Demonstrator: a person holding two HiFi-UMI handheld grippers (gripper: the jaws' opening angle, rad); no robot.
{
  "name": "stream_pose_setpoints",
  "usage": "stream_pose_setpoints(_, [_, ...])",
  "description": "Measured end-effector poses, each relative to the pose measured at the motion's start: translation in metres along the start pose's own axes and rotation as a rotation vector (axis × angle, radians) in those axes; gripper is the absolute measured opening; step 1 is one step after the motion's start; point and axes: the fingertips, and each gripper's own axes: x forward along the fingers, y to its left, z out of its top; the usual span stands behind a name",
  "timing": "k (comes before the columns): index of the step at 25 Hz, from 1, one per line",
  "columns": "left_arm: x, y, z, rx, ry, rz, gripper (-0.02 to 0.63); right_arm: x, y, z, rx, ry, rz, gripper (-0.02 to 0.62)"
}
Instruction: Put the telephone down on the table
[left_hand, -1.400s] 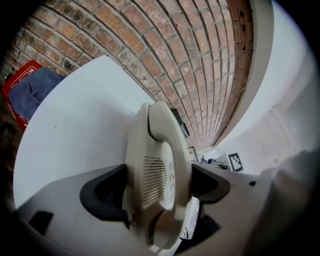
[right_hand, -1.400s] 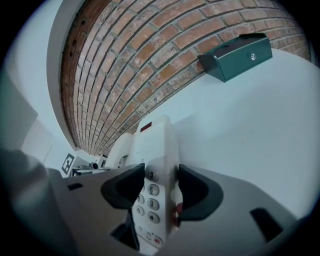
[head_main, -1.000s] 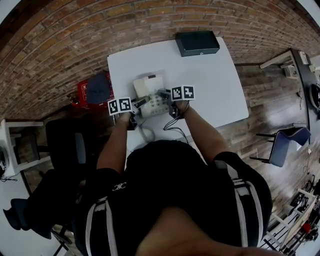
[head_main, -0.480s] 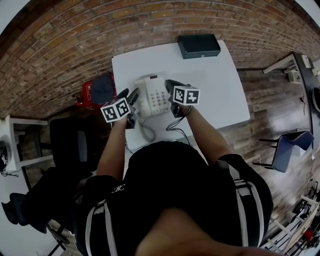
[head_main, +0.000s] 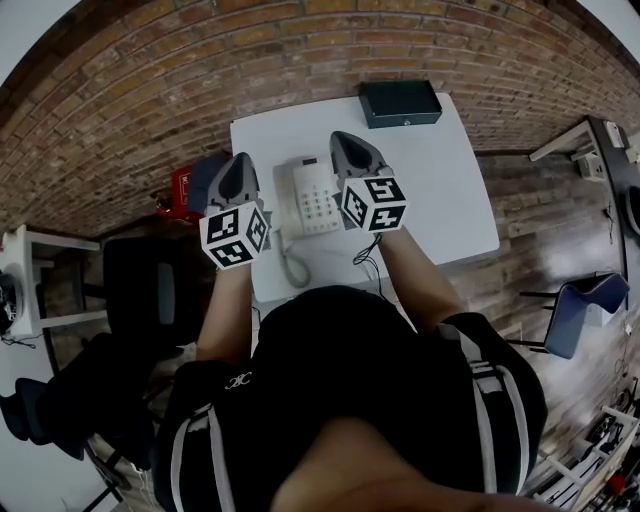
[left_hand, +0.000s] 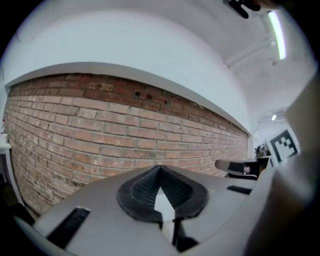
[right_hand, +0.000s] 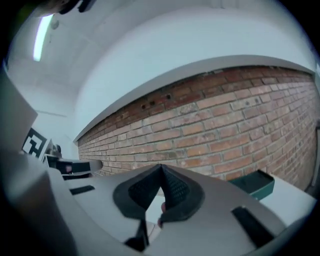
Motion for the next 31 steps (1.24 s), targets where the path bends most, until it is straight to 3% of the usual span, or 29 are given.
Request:
stream_pose_setpoints(5, [-0.019,-0.021,0.030,0.086,-0.045,-0.002,0.003,-0.029,0.021,0.047,-0.128,-0.149,-0.024,-0.002])
stream_pose_setpoints(11, [-0.025,-0.029,0.023,0.093,-0.020,0.006,0.003,-0.045,0.032,0.057,-0.209,-0.181,-0.039,-0.002])
stream_pose_setpoints(31, [-0.030,-0.027,0.023,0.082,0.007,-0.014,0.003,-0.036,0.050,0.046,-0.172,-0.141,-0.006,-0.002])
